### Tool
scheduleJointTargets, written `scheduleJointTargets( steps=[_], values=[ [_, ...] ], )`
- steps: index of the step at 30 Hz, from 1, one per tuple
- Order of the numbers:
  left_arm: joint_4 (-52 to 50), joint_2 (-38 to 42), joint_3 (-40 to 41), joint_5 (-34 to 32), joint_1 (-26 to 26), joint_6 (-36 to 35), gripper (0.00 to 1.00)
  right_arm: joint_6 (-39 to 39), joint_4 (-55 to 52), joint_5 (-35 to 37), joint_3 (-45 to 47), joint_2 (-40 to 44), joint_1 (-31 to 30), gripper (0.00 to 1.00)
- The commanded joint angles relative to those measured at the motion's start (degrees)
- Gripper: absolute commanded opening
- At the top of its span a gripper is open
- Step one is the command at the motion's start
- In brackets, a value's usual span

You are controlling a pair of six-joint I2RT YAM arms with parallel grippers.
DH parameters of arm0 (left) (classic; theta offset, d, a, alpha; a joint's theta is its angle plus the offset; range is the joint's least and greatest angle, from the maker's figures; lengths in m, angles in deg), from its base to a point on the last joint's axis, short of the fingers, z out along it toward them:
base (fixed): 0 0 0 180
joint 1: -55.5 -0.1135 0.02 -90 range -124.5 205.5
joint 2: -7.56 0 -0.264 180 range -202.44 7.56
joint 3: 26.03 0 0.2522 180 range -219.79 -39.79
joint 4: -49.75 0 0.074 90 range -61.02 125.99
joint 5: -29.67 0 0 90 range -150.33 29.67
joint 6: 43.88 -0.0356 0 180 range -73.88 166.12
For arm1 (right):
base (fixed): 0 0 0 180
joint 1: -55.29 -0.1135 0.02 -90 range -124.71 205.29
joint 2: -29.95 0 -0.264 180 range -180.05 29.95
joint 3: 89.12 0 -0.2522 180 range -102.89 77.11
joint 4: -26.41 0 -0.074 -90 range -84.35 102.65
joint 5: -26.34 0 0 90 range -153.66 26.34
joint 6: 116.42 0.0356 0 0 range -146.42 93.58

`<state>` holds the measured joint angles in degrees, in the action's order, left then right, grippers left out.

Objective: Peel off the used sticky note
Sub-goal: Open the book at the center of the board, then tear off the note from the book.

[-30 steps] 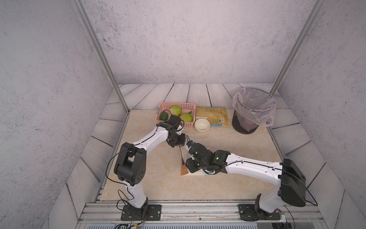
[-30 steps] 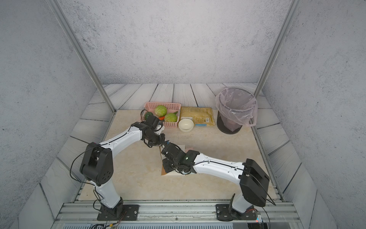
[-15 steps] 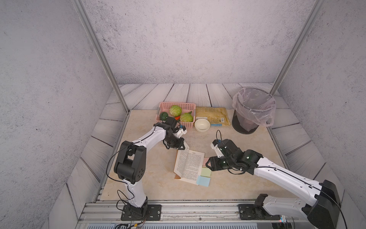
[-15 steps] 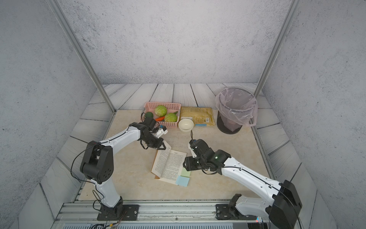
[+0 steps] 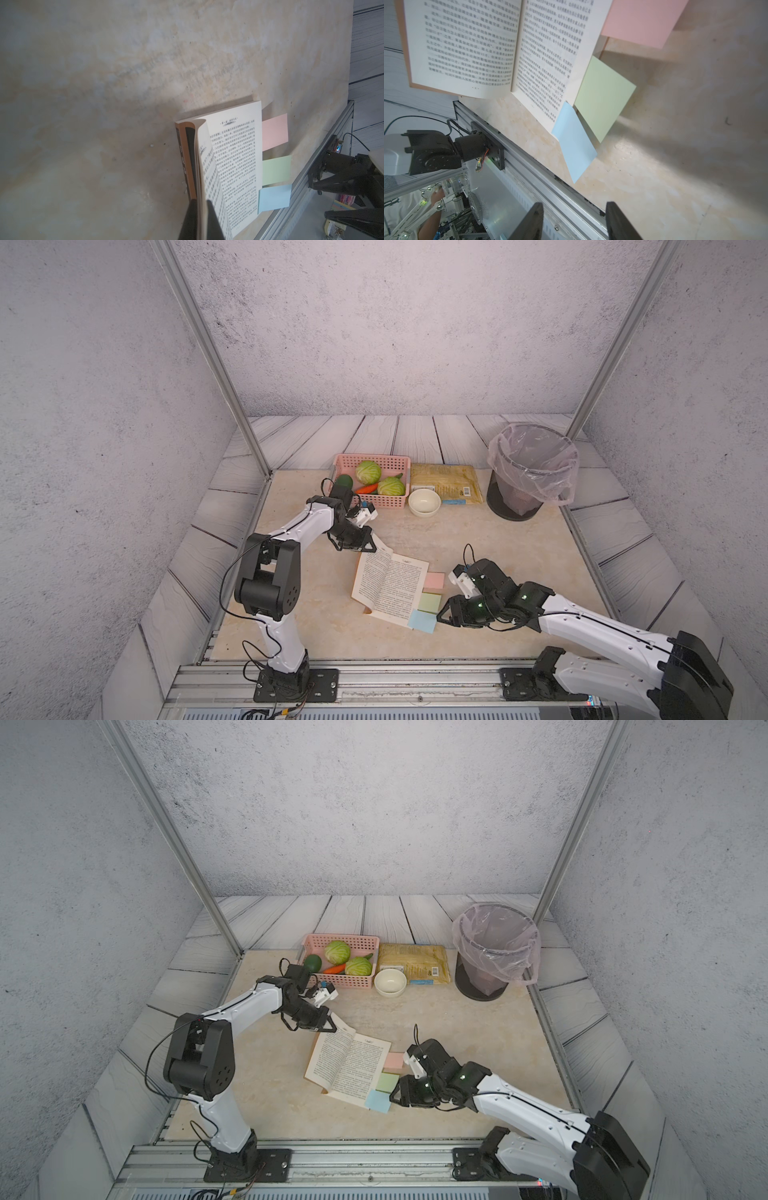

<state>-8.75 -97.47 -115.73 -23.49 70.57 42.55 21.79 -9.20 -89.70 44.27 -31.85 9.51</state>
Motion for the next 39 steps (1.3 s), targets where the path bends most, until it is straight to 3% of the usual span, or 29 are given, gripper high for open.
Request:
scheduleJointTargets(
  steps=[1, 15, 25, 39],
  values=[
    [0.6, 1.0, 1.4, 0.7, -0.7, -0.3, 0.00, 1.9, 5.5, -1.2, -0.8, -3.7, -0.1, 0.52],
    [0.5, -0.5, 1.3, 1.9, -1.5, -0.5, 0.00, 4.4, 8.4, 2.4, 0.5, -9.6, -3.3, 0.46],
    [0.3, -0.8, 1.2, 1.8, -1.7, -0.6, 0.00, 6.7, 8.0, 5.3, 1.4, -10.6, -4.8, 0.48],
    [0.5, -1.5, 1.1, 2.1, -1.8, -0.6, 0.00, 6.7, 10.9, 3.1, 0.8, -14.1, -5.0, 0.46]
  ],
)
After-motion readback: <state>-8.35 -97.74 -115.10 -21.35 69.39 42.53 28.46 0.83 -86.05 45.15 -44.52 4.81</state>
